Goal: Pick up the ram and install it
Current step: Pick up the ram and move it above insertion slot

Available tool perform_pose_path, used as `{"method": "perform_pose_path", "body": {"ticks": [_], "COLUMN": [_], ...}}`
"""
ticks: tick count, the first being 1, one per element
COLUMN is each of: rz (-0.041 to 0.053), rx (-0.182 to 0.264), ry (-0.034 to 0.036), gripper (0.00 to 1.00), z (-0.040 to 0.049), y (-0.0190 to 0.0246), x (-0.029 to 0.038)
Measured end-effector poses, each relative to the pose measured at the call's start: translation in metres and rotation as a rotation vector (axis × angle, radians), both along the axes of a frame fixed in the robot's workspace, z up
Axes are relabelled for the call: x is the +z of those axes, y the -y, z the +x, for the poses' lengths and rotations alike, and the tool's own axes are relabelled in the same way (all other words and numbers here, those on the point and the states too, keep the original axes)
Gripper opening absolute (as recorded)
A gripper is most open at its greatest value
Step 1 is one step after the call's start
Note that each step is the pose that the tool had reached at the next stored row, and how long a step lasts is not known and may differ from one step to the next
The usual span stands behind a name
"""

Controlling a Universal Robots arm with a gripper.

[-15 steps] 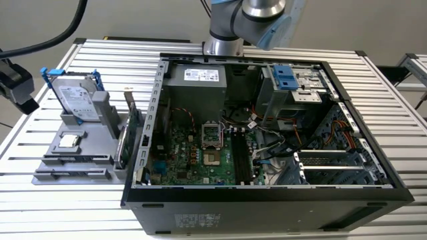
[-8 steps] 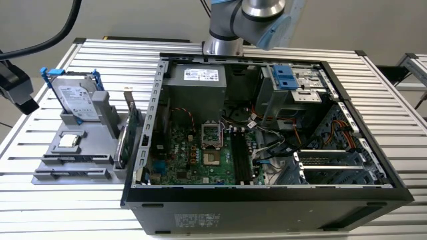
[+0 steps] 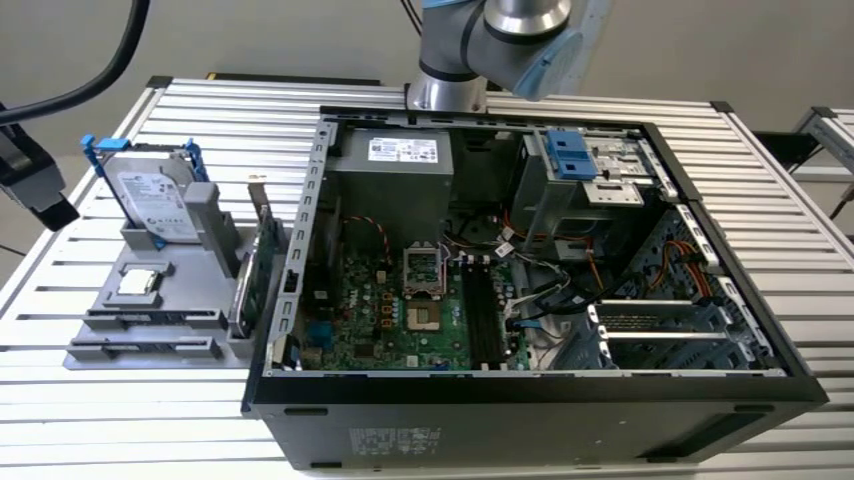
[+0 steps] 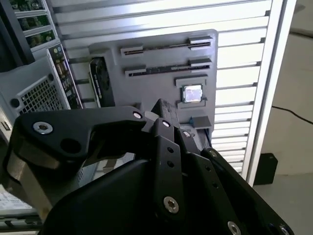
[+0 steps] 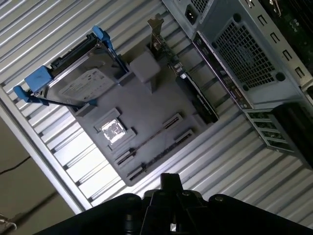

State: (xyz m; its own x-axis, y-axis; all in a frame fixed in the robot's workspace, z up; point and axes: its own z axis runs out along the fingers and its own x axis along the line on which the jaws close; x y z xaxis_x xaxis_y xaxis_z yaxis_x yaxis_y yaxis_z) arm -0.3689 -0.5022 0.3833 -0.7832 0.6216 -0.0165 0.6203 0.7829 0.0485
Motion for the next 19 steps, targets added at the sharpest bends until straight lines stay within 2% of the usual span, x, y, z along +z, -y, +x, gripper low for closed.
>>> {"method": "perform_pose_path", "body": {"ticks": [7, 19], "rz": [0.0000, -0.0001], "rx": [-0.062, -0.212], "ry": [0.0000, -0.0036], "gripper": [0.00, 0.00], "z": [0.0000, 0.0000], "y": [0.0000, 0.0000], "x": [-0.0005, -0.0015]}}
